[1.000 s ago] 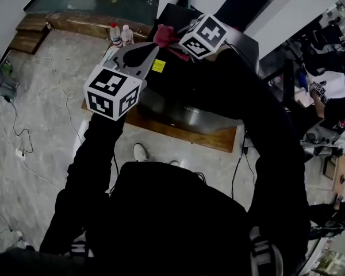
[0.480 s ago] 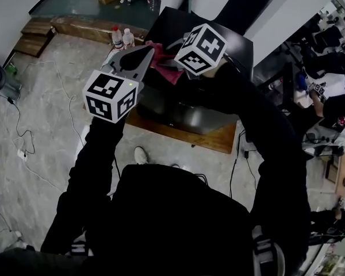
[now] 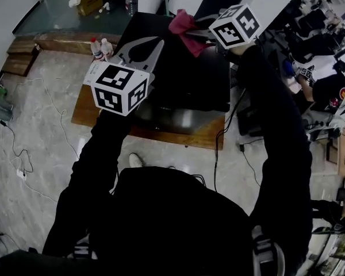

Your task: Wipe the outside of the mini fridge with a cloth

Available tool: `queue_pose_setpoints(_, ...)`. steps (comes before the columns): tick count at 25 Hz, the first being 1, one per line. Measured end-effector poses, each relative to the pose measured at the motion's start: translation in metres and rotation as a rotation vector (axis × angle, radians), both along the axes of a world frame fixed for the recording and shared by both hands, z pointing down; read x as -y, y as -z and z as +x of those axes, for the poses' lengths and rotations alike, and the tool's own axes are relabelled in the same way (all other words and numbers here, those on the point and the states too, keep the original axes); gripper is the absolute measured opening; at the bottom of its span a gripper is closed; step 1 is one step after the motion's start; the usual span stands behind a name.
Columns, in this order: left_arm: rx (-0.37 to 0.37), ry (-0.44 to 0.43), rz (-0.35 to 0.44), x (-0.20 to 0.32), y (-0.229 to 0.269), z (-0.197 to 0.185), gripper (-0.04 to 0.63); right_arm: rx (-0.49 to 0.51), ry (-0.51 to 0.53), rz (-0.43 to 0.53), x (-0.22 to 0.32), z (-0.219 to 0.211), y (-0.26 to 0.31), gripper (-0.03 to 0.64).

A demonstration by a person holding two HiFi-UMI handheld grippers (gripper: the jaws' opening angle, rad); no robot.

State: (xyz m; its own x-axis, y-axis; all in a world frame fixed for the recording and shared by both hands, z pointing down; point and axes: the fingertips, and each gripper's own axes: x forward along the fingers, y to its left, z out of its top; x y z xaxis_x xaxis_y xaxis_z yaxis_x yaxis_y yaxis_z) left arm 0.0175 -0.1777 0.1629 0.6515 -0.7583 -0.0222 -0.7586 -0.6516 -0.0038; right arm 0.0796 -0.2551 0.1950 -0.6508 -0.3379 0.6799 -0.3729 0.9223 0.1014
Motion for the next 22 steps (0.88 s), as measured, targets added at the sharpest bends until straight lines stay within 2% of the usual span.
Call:
queue_pose_setpoints(5, 0.003, -0.045, -0.008, 0.020, 0.003, 0.057, 0.006, -0.087, -0.071, 0.032, 0.045, 0.054, -0.010, 0.081)
queue_pose_setpoints(11, 0.022, -0.026, -0.049, 0.054, -0.014, 0.097, 0.006, -0.203, -0.116, 0.095, 0.107, 0.096, -0.044, 0.083)
queue_pose_setpoints(18, 0.043, -0.012, -0.095, 0.074, -0.031, 0.115, 0.006, -0.273, -0.146, 0.037, 0.163, 0.122, -0.094, 0.083)
queue_pose_setpoints(22, 0.045, -0.009, -0.105, 0.080, -0.037, 0.118, 0.006, -0.244, -0.160, -0.019, 0.178, 0.129, -0.110, 0.081)
